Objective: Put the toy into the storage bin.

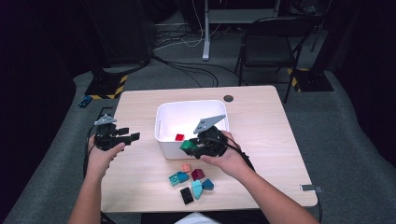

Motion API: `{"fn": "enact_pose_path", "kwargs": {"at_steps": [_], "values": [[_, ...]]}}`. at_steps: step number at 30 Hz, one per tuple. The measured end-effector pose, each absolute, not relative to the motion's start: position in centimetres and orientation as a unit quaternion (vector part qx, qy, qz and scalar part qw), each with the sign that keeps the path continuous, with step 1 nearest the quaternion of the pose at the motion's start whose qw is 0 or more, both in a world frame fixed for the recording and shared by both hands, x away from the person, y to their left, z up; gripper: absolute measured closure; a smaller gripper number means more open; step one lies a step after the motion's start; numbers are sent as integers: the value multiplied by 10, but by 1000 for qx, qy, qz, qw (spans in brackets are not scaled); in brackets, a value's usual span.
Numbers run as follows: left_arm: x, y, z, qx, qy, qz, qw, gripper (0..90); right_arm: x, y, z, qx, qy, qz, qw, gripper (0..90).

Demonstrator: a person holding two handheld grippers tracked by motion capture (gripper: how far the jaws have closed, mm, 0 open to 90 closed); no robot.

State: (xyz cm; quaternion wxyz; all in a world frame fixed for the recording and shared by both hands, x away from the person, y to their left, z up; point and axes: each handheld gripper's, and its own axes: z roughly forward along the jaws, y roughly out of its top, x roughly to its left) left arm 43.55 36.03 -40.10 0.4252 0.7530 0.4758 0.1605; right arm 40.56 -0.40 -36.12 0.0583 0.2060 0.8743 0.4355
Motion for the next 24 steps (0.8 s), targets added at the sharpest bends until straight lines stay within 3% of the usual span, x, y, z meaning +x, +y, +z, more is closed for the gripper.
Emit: {"fn": "enact_pose_path", "kwargs": {"at_steps": [8, 24], "values": [[436, 361, -401, 753, 476, 159, 426, 369, 434, 4, -342, 217, 873, 431, 79, 585], [434, 365, -401, 750, 478, 160, 429, 368, 491, 26, -336, 243, 865, 430, 88, 584]]}}
